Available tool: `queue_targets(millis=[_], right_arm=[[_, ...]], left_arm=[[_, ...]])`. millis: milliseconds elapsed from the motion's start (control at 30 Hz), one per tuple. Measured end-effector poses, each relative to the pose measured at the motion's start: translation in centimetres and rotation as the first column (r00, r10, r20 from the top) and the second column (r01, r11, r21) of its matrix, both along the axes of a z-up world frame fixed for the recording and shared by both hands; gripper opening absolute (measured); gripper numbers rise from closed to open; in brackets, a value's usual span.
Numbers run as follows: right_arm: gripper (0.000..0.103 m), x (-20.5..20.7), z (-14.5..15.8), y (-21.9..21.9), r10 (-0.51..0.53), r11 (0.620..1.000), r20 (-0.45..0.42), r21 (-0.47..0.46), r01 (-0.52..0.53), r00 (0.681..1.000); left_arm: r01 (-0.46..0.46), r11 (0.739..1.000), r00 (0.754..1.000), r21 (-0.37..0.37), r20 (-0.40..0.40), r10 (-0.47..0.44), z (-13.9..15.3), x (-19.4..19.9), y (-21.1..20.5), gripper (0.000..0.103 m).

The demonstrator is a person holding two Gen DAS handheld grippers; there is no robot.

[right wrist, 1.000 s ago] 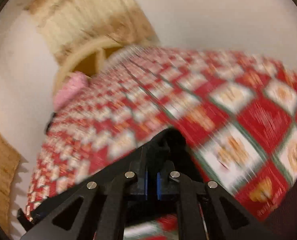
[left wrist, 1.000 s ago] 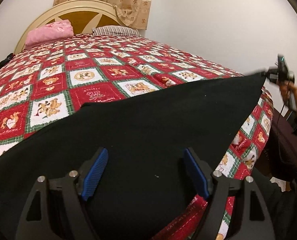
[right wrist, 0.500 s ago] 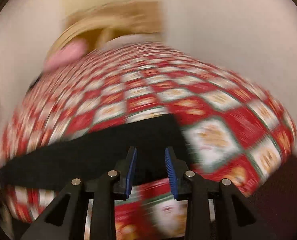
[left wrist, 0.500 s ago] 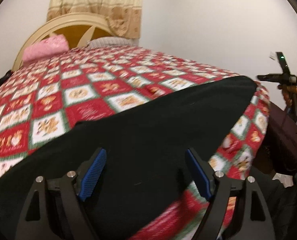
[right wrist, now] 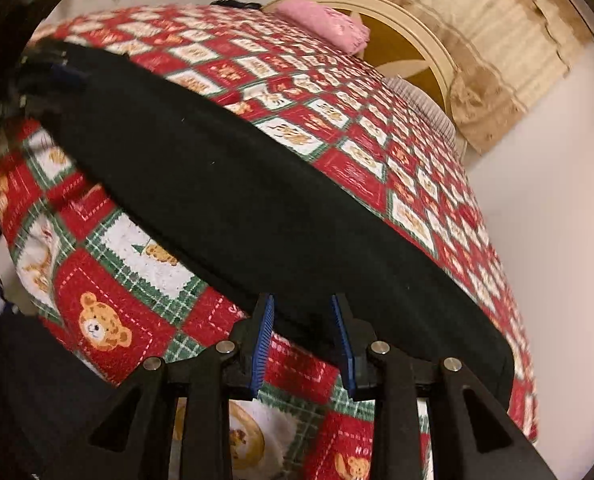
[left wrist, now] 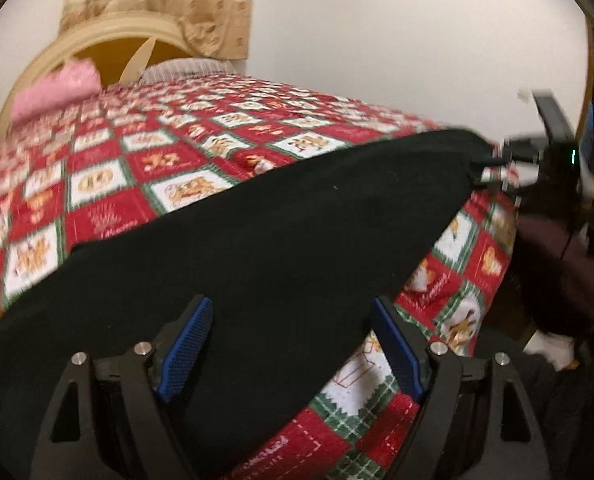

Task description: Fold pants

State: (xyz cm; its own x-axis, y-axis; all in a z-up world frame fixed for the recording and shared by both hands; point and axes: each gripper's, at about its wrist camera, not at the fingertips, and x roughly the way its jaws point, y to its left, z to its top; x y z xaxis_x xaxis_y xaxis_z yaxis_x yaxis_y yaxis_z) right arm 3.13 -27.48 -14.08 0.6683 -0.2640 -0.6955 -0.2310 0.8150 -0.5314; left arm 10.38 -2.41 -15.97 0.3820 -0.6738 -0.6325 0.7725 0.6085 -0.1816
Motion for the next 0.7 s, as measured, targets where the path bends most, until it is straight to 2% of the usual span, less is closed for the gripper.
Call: queue_targets(millis=[133, 233, 433, 567, 700], right_arm=[[0.031, 0.4, -0.7, 0.8, 0.034, 0.999, -0.012, -0.035, -0.035, 0.999], [0.031, 0.1, -1.1, 1.6, 0.060, 0.995, -0.017, -0.078, -0.062, 0.998], [0.031, 0.2, -1.2, 1.7, 0.065, 0.995, -0.015, -0.069, -0.066, 0.998], [0.031, 0.2, -1.5, 2.5, 0.087, 0.991, -0.012, -0.098, -0.088, 0.996], [0.031, -0.4, -1.0, 2.8, 0.114, 0.991, -0.022, -0.067, -0.115, 0.993]], left_arm=[[-0.028, 0.998, 0.998, -0.053, -0.066, 0.024, -0.4, 0.7, 0.5, 0.084], [-0.023, 0.998, 0.998, -0.059, -0.065, 0.019, -0.4, 0.4, 0.3, 0.084], [-0.022, 0.997, 0.997, -0.075, -0.074, 0.016, -0.5, 0.5, 0.6, 0.084], [-0.022, 0.996, 0.997, -0.081, -0.077, 0.016, -0.4, 0.6, 0.7, 0.084], [-0.022, 0.996, 0.997, -0.081, -0.075, 0.016, -0.4, 0.5, 0.7, 0.084]])
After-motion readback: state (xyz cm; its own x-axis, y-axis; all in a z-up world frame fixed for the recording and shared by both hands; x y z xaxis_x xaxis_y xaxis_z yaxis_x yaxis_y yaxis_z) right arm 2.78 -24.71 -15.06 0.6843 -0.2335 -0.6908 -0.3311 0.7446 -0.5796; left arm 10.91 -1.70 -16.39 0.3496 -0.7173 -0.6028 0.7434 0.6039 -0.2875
